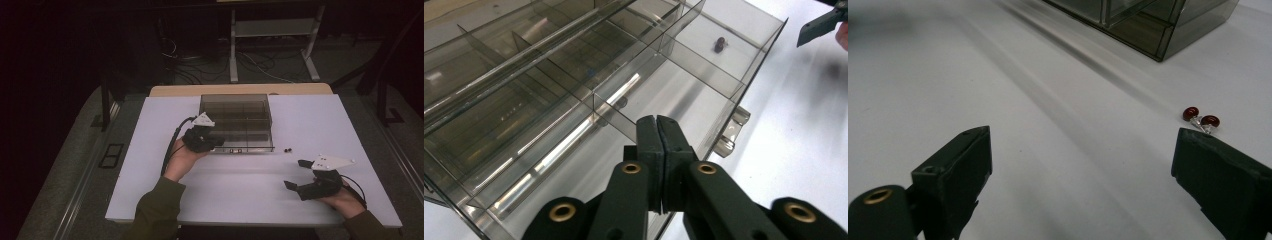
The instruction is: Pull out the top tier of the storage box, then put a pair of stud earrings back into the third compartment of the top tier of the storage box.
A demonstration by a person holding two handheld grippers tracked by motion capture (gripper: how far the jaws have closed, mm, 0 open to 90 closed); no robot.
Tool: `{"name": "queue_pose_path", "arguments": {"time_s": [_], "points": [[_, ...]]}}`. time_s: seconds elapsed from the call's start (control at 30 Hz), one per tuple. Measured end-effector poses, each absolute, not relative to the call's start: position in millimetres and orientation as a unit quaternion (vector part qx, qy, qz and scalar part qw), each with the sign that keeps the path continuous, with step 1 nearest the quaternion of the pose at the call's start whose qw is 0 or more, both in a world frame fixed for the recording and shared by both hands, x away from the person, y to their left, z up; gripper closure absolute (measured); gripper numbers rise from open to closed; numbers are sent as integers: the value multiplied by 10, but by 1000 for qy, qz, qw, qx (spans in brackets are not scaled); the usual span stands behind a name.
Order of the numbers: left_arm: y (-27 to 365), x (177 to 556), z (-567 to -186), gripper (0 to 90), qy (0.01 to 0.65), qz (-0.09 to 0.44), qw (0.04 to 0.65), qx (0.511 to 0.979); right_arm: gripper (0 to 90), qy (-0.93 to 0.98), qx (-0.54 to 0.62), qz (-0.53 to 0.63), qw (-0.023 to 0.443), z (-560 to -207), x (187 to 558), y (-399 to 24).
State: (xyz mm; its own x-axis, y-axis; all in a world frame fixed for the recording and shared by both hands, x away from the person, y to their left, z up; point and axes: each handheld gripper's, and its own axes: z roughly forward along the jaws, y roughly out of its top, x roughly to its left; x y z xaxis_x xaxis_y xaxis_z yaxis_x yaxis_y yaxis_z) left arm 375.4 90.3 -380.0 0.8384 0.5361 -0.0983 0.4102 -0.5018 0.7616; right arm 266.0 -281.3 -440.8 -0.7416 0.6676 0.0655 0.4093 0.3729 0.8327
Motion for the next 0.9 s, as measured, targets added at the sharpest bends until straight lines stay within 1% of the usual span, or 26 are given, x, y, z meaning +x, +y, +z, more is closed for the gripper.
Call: {"name": "queue_pose_path", "arguments": {"time_s": [0.2,0.5,0.57,0.73,0.9], "points": [[923,3724,-3755,863,275,72,430,857,87,816,330,453,143,-4407,2658,-2814],[997,3671,-3687,796,272,69,439,854,87,816,331,453,142,-4405,2657,-2816],[1020,3654,-3671,770,273,68,440,853,87,815,332,453,142,-4405,2659,-2819],[1085,3601,-3616,652,274,62,450,848,87,814,333,453,141,-4402,2651,-2821],[1165,3542,-3604,555,275,60,456,844,87,814,332,454,144,-4403,2658,-2826]]}}
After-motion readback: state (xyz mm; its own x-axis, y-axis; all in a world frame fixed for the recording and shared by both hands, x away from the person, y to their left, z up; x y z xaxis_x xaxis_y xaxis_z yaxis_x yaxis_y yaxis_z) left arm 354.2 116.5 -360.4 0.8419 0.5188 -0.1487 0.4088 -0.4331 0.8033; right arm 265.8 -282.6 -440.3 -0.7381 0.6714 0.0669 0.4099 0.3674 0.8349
